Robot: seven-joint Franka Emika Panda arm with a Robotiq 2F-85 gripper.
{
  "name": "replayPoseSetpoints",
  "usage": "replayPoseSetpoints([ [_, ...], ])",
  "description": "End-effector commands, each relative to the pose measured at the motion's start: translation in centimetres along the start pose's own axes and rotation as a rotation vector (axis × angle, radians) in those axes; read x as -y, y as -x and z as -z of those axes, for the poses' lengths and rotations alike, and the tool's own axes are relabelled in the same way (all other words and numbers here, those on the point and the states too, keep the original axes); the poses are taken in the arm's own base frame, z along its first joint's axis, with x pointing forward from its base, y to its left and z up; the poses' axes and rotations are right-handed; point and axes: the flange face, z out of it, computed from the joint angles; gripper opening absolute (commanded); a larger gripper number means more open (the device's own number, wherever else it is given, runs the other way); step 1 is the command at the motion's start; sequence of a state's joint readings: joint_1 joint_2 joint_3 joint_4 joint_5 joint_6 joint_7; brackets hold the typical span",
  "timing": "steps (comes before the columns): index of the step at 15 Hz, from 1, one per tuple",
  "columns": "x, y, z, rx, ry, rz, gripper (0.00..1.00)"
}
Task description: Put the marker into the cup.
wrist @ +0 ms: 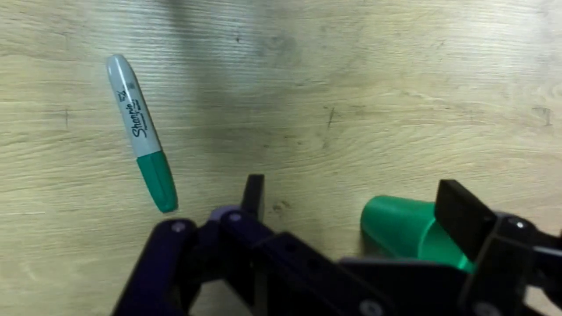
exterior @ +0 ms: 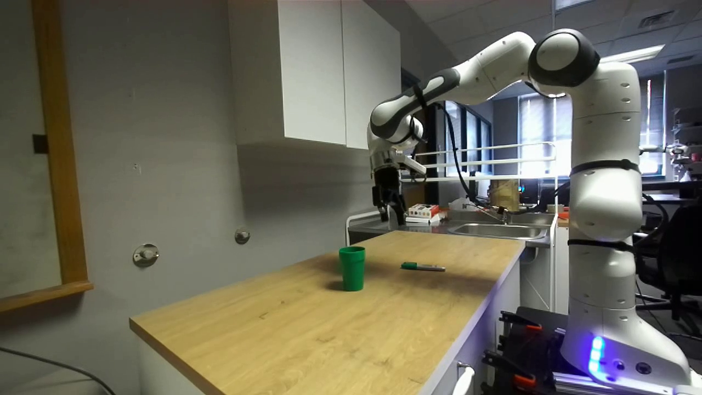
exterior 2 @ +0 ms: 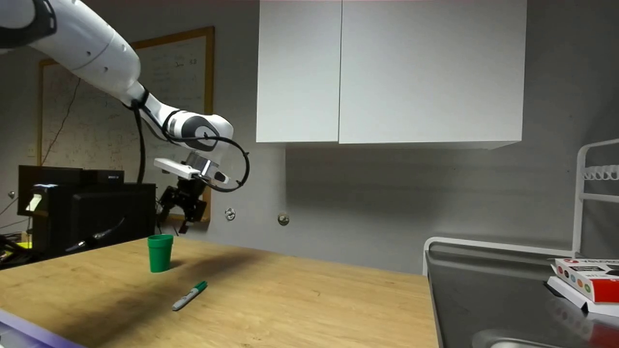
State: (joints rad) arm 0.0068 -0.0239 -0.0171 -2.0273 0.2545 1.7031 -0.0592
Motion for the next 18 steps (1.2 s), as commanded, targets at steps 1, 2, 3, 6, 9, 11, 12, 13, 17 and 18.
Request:
replayPoseSetpoints([
  [1, -2.9, -2.1, -2.5, 0.076, 0.063, 0.026, 1.00],
  [2, -3.7, -2.2, -3.2, 0.099, 0.103, 0.030, 1.00],
  [3, -4.5, -2.5, -3.9, 0.118, 0.143, 0.033, 1.00],
  [6, -6.6, -2.4, -5.2, 0.156, 0.243, 0.031, 1.00],
  [9, -7.9, -2.4, -5.7, 0.136, 0.264, 0.031, 1.00],
  [11, -8.7, -2.3, -6.1, 0.107, 0.242, 0.027, 1.00],
  [12, -9.1, -2.3, -6.5, 0.091, 0.226, 0.023, 1.00],
  [13, -9.4, -2.3, -7.0, 0.070, 0.212, 0.019, 1.00],
  [17, -10.1, -2.1, -9.3, -0.051, 0.160, -0.012, 1.00],
  [18, -10.1, -2.1, -10.0, -0.076, 0.154, -0.015, 1.00],
])
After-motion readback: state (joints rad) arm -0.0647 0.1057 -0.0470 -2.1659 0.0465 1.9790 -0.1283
